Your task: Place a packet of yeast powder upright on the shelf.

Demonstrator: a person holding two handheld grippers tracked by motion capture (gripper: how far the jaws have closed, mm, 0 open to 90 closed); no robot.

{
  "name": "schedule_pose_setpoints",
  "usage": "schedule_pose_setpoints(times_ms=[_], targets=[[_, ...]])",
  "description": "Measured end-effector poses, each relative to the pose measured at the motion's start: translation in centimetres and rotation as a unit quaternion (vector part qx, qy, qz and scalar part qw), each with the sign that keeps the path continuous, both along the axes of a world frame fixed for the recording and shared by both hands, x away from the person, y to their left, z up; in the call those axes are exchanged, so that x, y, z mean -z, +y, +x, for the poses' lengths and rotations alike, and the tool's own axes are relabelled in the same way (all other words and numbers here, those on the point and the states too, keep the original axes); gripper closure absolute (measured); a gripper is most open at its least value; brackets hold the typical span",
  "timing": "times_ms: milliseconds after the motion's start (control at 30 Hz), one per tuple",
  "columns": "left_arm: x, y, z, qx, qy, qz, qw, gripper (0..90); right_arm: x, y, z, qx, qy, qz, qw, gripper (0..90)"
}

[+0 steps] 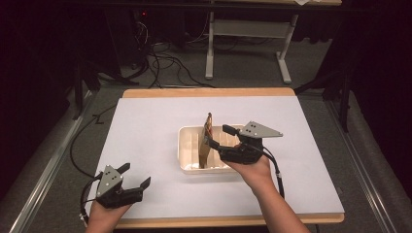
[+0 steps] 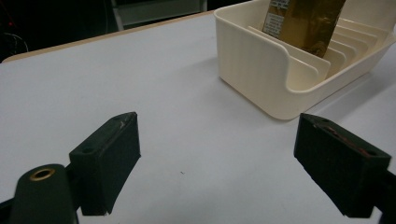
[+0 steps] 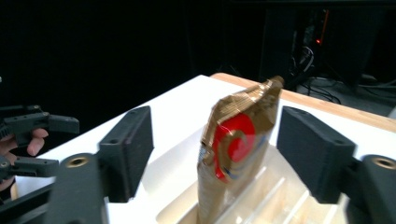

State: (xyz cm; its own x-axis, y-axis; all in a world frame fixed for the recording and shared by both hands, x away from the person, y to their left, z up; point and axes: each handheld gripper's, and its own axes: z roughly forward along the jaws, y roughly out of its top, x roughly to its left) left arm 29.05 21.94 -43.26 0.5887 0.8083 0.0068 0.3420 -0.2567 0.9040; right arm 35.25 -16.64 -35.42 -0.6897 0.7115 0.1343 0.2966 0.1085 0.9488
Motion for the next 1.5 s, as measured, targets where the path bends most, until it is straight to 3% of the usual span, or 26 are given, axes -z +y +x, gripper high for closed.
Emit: schedule_pose_setpoints(times_ms=[167, 467, 567, 700, 933, 1100, 1167, 1267, 1333, 1433, 1467, 1500], targets=[[-0.2, 0.0, 0.2, -0.002, -0.004, -0.002, 1.0000, 15.0, 0.2, -0.8, -0.1, 0.016, 0.007, -0.004, 0.9998, 17.8], [0.2, -0.5, 0.4, 0.004, 0.004, 0.008, 1.0000, 15.0, 1.0, -2.7, -0.7, 0.041, 0.004, 0.000, 0.9992, 15.1], [0.1, -0.5, 0.3, 0.004, 0.003, 0.008, 1.0000, 15.0, 0.9, -3.2, -1.0, 0.064, -0.001, -0.020, 0.9977, 15.0], [-0.1, -0.6, 0.1, 0.004, -0.001, 0.011, 0.9999, 15.0, 0.8, -5.0, -1.7, 0.078, -0.009, -0.023, 0.9967, 14.3], [0.0, -0.7, 0.3, 0.003, 0.003, 0.017, 0.9999, 14.8, 1.3, -8.1, -2.6, 0.098, -0.003, -0.034, 0.9946, 12.0], [0.4, -1.0, 0.5, 0.008, 0.022, 0.024, 0.9994, 14.8, 2.5, -10.9, -3.4, 0.117, 0.007, -0.024, 0.9928, 12.0], [0.9, -1.3, 0.8, 0.014, 0.037, 0.041, 0.9984, 14.6, 3.5, -12.5, -4.0, 0.132, 0.015, -0.027, 0.9908, 12.0], [0.9, -1.5, 0.9, 0.014, 0.038, 0.049, 0.9980, 14.6, 4.2, -13.5, -4.5, 0.144, 0.022, -0.027, 0.9890, 12.0], [1.0, -1.6, 0.9, 0.014, 0.038, 0.058, 0.9975, 14.6, 5.4, -14.6, -5.4, 0.163, 0.034, -0.031, 0.9855, 11.9], [1.0, -1.6, 1.0, 0.016, 0.043, 0.067, 0.9967, 14.6, 7.5, -15.7, -7.0, 0.189, 0.031, -0.023, 0.9812, 11.3], [1.0, -1.6, 1.0, 0.015, 0.044, 0.067, 0.9967, 14.6, 8.5, -16.1, -7.7, 0.188, 0.038, -0.024, 0.9810, 11.2], [1.0, -1.7, 1.1, 0.015, 0.045, 0.066, 0.9967, 14.6, 8.9, -16.6, -7.8, 0.182, 0.066, -0.029, 0.9807, 10.8]])
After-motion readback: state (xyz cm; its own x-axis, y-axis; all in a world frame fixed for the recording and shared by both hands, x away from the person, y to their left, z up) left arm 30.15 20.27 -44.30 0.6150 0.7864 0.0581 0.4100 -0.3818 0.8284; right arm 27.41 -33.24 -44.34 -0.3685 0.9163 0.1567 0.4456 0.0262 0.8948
